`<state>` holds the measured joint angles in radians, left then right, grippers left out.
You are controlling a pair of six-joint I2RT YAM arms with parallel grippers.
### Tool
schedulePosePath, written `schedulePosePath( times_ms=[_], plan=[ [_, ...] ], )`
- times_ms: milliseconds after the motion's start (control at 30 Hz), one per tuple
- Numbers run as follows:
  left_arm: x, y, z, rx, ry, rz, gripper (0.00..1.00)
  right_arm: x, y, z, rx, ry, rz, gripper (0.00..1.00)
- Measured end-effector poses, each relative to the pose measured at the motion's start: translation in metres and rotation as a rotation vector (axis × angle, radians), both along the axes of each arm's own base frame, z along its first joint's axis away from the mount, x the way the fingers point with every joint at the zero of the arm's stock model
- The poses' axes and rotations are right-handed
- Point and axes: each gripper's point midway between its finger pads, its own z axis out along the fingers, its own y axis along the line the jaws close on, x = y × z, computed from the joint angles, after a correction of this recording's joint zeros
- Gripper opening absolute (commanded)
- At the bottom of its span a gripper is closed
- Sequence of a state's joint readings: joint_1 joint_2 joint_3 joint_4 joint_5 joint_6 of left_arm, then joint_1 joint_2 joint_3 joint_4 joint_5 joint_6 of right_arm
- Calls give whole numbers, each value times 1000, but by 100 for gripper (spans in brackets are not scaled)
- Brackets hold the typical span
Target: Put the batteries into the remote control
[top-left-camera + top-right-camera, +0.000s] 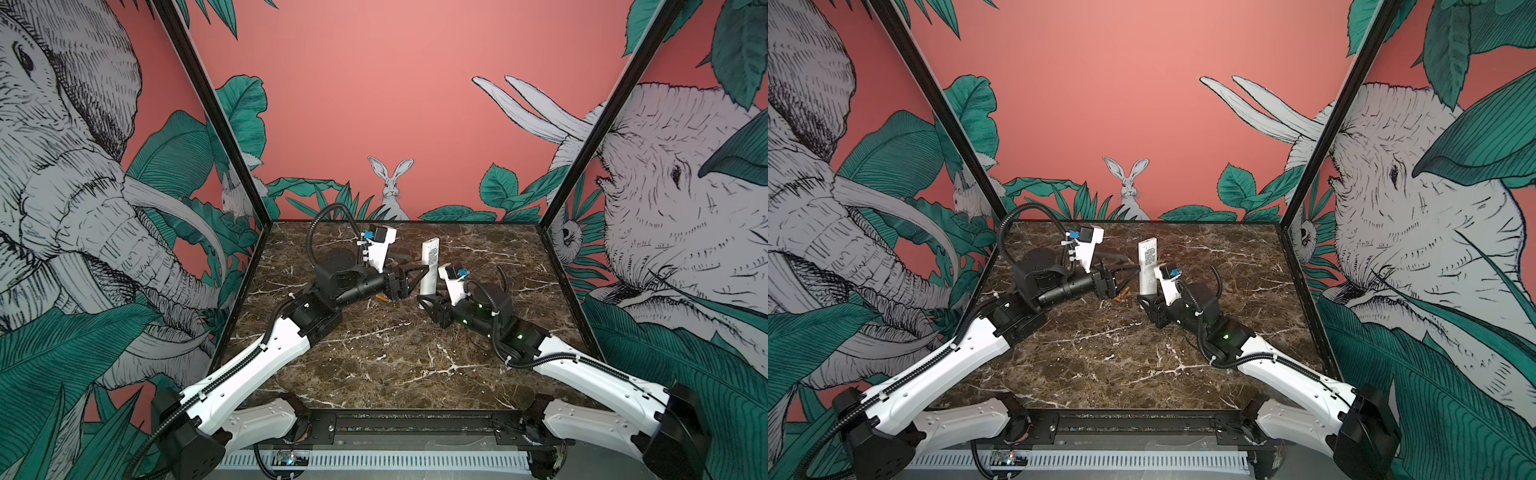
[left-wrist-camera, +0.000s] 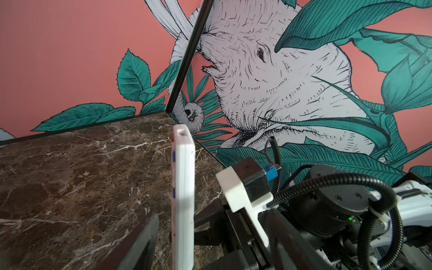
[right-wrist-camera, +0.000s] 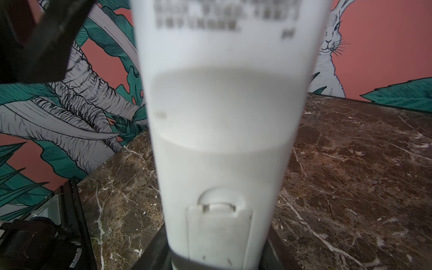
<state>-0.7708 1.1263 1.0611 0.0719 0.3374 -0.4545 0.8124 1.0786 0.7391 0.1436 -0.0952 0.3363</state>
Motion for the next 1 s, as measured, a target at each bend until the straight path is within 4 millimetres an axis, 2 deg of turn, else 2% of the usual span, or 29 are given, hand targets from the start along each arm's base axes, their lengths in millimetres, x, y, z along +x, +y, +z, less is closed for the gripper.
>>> schedulePosePath(
  times_ms=[400, 833, 1000],
  plan=[
    [24, -20, -23, 54, 37, 64, 55, 1, 0, -2, 2, 10, -23, 0],
    [42, -24, -32, 70, 64, 133, 38, 1, 3, -8, -12, 20, -23, 0],
    [44, -27, -39, 80, 78, 136, 35, 1, 4, -10, -18, 22, -26, 0]
  ],
)
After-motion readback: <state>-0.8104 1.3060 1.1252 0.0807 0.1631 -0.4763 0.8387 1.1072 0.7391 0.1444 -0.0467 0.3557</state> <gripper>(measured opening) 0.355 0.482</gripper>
